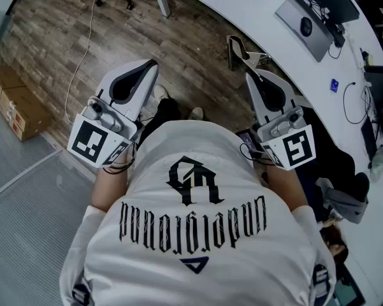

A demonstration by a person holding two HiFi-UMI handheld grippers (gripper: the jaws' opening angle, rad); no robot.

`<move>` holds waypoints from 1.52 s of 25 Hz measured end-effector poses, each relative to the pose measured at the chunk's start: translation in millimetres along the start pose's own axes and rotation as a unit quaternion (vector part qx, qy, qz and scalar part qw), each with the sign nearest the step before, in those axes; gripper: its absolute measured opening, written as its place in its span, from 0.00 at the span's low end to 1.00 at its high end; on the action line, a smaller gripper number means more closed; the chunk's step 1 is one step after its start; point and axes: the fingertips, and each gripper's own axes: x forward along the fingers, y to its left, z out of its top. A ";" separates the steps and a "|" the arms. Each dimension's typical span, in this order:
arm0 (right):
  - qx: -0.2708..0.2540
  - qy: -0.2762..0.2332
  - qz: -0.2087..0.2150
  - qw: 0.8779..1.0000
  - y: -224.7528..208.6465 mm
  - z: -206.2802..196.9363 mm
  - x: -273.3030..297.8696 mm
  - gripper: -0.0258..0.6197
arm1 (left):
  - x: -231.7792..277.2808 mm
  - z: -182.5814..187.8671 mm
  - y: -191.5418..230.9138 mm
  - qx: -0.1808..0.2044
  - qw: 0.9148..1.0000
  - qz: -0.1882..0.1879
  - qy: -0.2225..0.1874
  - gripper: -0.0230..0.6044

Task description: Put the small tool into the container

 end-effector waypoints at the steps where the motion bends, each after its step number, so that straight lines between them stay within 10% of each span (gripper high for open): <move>1: 0.001 0.000 -0.001 1.000 -1.6 0.1 0.7 0.06 | 0.7 0.3 0.5 -0.001 1.000 0.000 -0.001 0.06; 18: -0.006 0.019 -0.008 1.000 0.3 -0.6 50.0 0.06 | -7.6 -7.6 52.4 -0.021 1.000 -0.004 -0.005 0.06; 38: -0.014 0.022 -0.024 0.999 21.8 24.2 235.4 0.06 | -60.4 10.7 229.7 -0.012 1.000 -0.016 -0.015 0.06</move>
